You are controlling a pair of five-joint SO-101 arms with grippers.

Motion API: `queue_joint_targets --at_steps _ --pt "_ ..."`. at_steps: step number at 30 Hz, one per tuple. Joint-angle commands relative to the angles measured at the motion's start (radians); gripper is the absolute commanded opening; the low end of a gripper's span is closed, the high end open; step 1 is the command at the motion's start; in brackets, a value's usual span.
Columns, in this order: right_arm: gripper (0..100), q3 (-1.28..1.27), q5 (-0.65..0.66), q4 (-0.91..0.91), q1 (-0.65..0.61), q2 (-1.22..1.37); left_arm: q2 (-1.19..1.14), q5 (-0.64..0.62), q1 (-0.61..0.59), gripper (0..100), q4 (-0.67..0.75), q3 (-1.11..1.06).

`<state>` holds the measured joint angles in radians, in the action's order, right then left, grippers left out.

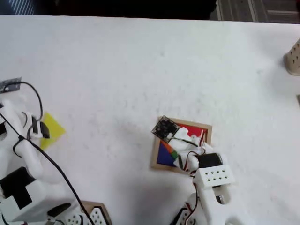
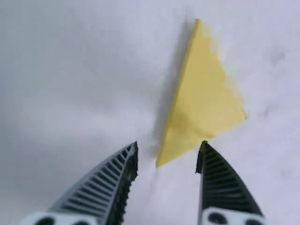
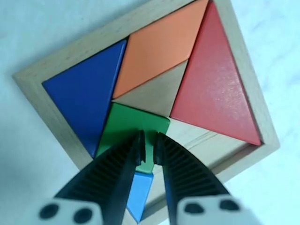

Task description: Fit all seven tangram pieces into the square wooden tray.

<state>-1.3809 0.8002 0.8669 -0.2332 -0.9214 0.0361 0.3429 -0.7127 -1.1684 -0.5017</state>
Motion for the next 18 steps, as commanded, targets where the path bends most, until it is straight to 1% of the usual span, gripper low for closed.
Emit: queue_joint_targets --at_steps 1,3,6,7,18 --pt "4.5 0.0 0.011 0.013 -0.004 0.004 0.065 -0.008 0.079 22 0.031 0.055" --pt "4.5 0.0 0.008 0.013 -0.004 0.004 0.054 0.0 0.114 23 0.052 0.055" --pt "4.5 0.0 0.008 0.013 -0.004 0.004 0.025 -0.002 0.151 31 0.055 0.055" --pt "4.5 0.0 0.008 0.013 -0.004 0.004 0.012 -0.008 0.153 33 0.058 0.063" --pt "4.5 0.0 0.011 0.013 -0.004 0.004 -0.199 0.011 0.157 31 0.25 0.066"
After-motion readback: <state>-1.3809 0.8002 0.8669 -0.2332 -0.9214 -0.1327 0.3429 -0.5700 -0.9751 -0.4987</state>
